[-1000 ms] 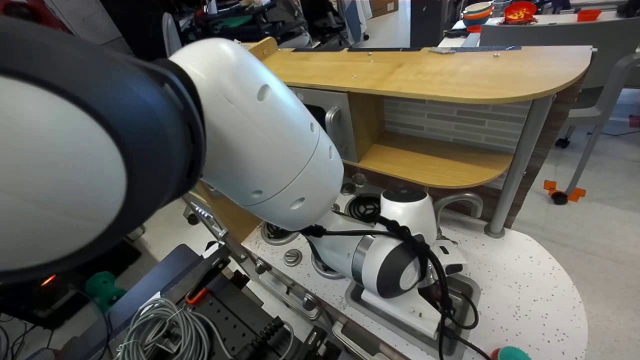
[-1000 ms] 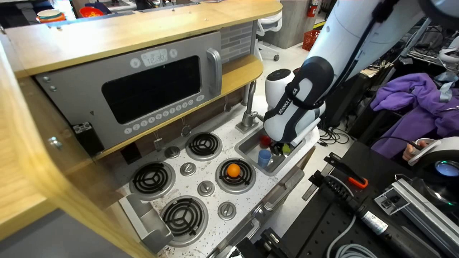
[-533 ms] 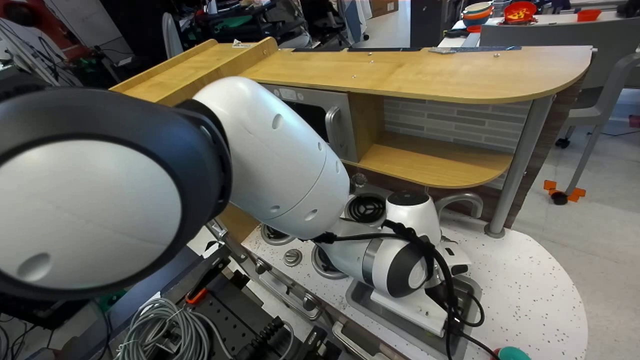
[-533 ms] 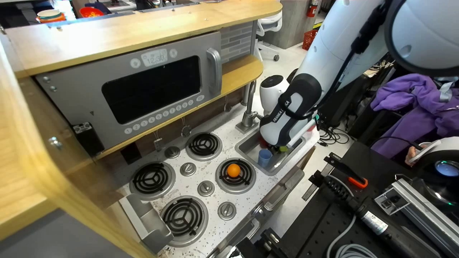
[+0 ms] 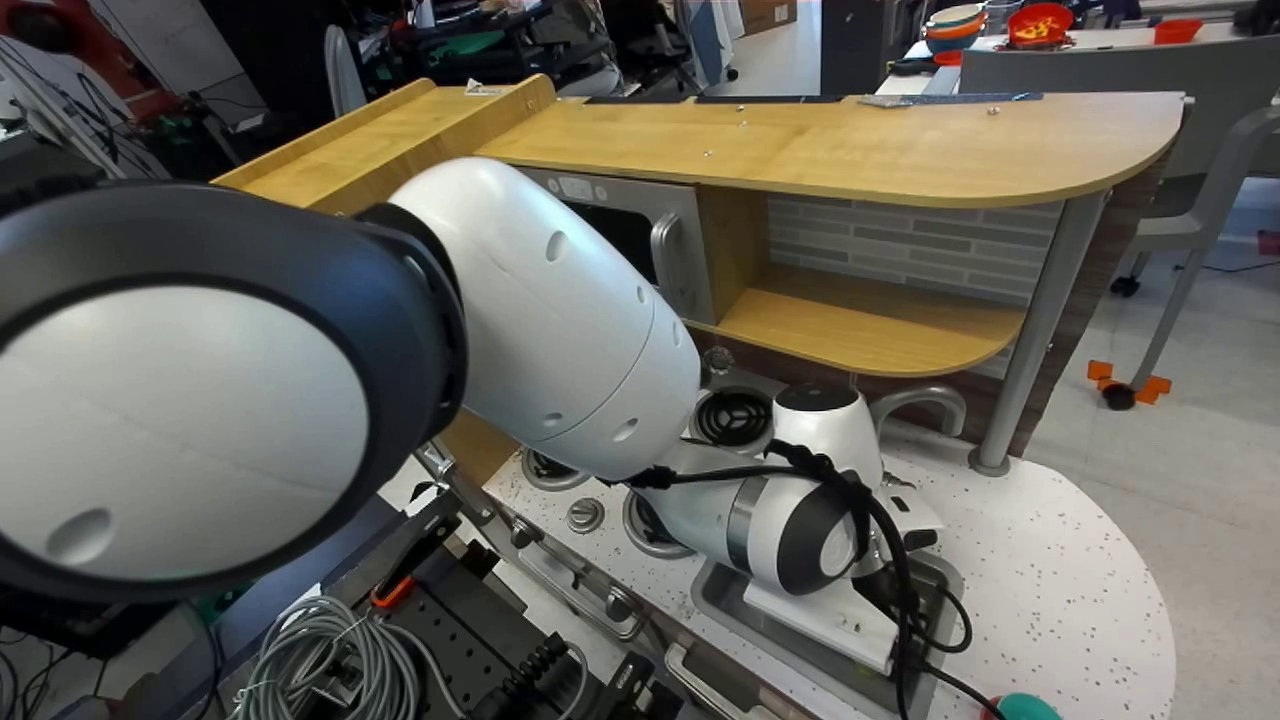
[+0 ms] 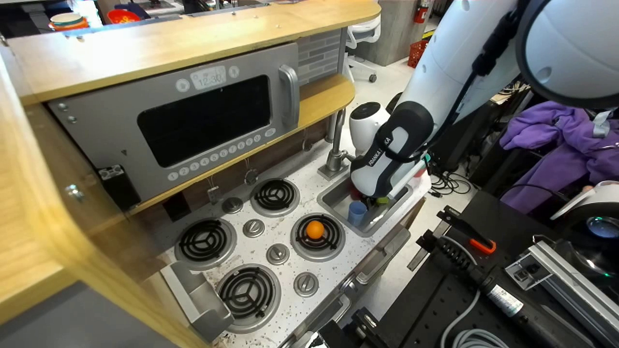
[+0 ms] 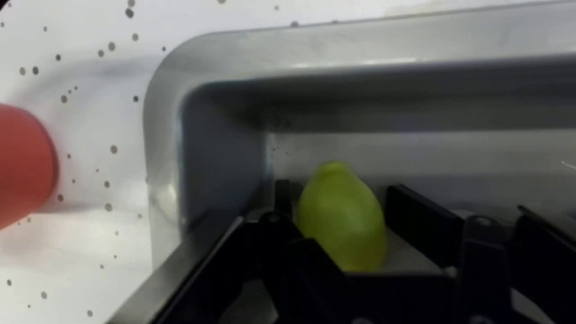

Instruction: Put the yellow object in the sink

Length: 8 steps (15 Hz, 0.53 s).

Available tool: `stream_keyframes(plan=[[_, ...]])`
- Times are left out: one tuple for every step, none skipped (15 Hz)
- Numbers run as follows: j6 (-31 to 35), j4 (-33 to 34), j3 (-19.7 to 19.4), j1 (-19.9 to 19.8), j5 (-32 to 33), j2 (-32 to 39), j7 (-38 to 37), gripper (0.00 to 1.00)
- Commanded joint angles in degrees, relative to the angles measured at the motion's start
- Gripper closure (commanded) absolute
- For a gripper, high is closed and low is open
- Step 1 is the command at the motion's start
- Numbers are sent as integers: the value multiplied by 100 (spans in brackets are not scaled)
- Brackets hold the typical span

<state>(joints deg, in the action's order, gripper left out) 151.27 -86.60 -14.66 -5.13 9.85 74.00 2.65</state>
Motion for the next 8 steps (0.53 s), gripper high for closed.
stream_keyframes(plan=[[8,-359,74,-79,65,-309,109,10],[9,-468,109,-104,44,-396,126,4],[-5,-655,176,-174,14,-548,192,0],[-4,-744,190,-193,7,-618,206,0],[2,-933,201,-236,3,-775,244,0],[-2,-1061,210,-274,-1,-885,278,0],[-33,-1295,240,-323,-17,-1098,327,0],[-36,-1438,248,-355,-25,-1224,345,0]])
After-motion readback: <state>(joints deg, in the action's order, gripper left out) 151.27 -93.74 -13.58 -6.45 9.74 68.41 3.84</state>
